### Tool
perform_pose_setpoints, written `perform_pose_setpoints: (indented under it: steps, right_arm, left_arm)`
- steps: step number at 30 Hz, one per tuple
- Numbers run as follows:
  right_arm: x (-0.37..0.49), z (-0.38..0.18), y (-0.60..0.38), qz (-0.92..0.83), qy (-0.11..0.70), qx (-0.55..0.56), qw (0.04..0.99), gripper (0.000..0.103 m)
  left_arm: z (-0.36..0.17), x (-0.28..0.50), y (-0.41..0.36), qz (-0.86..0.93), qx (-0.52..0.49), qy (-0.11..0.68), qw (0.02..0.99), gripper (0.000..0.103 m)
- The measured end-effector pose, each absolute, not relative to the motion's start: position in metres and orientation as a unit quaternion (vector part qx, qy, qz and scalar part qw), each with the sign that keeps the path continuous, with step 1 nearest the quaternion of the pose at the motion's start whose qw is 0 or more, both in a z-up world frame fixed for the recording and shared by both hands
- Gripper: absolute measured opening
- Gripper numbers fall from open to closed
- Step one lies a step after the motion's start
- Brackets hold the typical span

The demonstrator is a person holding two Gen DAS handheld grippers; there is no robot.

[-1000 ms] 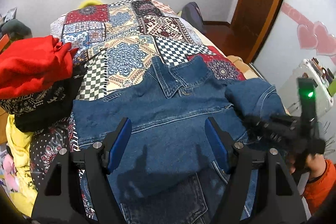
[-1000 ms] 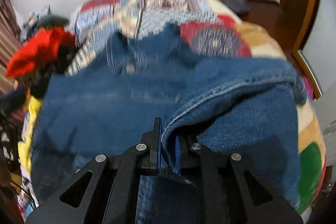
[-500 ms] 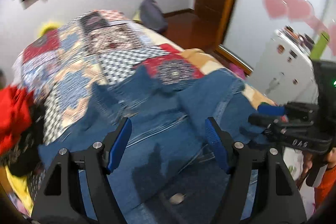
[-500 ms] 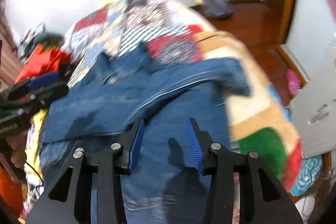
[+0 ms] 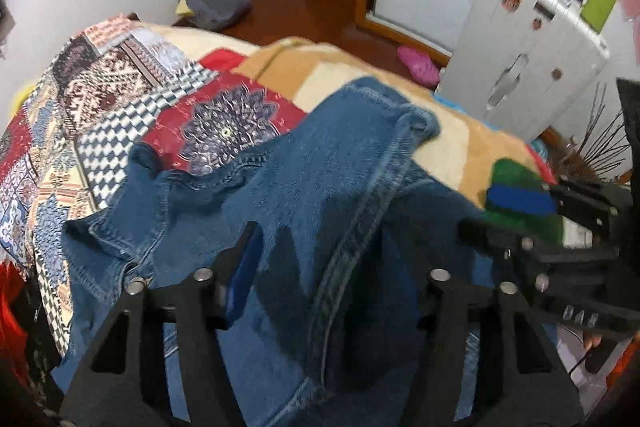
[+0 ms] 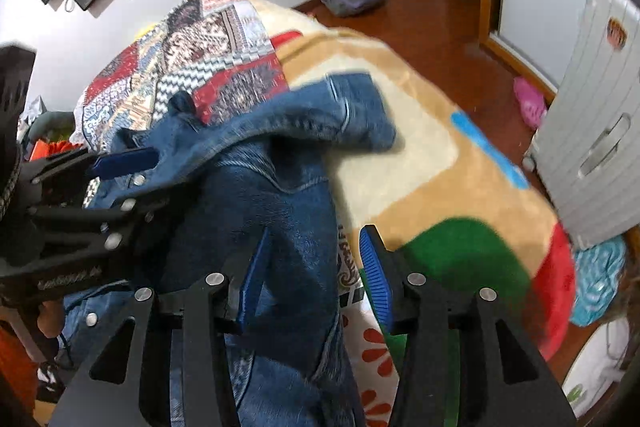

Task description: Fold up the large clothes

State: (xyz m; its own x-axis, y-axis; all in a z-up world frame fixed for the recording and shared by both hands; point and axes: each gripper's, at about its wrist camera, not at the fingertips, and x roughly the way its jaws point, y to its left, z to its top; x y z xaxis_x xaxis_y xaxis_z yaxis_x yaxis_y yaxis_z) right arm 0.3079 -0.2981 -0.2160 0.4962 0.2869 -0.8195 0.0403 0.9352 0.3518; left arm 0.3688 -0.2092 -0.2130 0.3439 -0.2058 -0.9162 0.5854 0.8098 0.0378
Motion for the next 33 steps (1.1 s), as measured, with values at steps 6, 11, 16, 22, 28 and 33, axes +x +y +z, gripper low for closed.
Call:
perform_pose_setpoints:
  steps: [6, 11, 16, 22, 28, 33]
  right_arm:
    - [0.302, -0.234, -0.293, 0.073, 0.501, 0.156, 0.848, 0.045]
    - [0.300, -0.232, -0.287, 0.074, 0.498, 0.124, 0.855, 0.045]
    - [0.304, -0.231, -0.291, 0.078, 0.509, 0.117, 0.849, 0.047]
    - [0.304, -0.230, -0.288, 0.092, 0.506, 0.119, 0.849, 0.059]
    - [0.303, -0.231, -0.281, 0.085, 0.510, 0.101, 0.850, 0.059]
    - [0.304, -0.229, -0.275, 0.073, 0.515, 0.077, 0.851, 0.059]
  left_arm:
    - [-0.231, 0.392, -0.208, -0.249, 0.140, 0.540, 0.791, 0.027]
    - [-0.205, 0.401, -0.193, -0.217, 0.115, 0.509, 0.825, 0.011]
    - [-0.150, 0.392, -0.156, -0.202, 0.083, 0.457, 0.862, 0.010]
    - [-0.118, 0.365, -0.092, -0.168, 0.035, 0.432, 0.886, 0.011]
    - [-0.156, 0.337, -0.039, -0.120, 0.019, 0.478, 0.870, 0.018]
    - [-0.187, 0.314, -0.017, -0.102, 0.054, 0.504, 0.856, 0.052]
